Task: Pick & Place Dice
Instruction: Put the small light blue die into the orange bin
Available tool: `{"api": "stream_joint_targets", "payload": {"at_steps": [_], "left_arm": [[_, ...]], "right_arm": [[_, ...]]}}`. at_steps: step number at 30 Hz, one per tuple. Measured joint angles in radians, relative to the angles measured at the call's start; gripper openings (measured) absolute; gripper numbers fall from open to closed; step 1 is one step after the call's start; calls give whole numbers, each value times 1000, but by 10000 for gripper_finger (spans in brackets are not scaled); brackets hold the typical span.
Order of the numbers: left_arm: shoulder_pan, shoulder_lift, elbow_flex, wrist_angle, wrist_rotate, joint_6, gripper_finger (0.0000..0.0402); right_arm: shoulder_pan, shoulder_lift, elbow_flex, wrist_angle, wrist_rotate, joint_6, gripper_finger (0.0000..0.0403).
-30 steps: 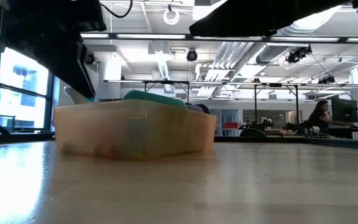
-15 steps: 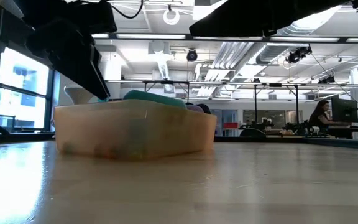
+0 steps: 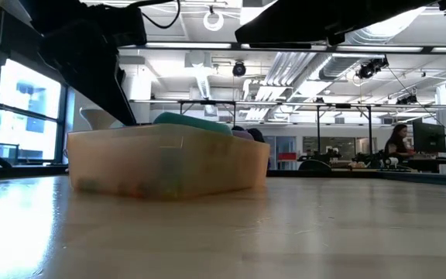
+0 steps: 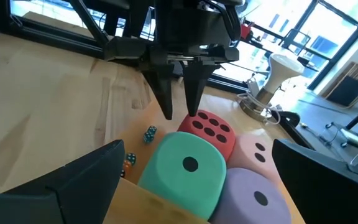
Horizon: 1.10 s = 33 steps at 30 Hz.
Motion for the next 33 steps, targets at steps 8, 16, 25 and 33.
{"api": "stream_joint_targets", "payload": {"at_steps": [8,16,25,33], "left_arm": [[0,0,0,0,-2,0,171],[0,0,0,0,-15,1,171],[-2,0,0,0,-43,1,171],[-2,0,0,0,-37,1,171]], "right_arm": [[0,0,0,0,0,24,400],[0,0,0,0,0,26,400],[0,0,0,-1,0,26,400],[0,0,0,-1,0,26,400]]}}
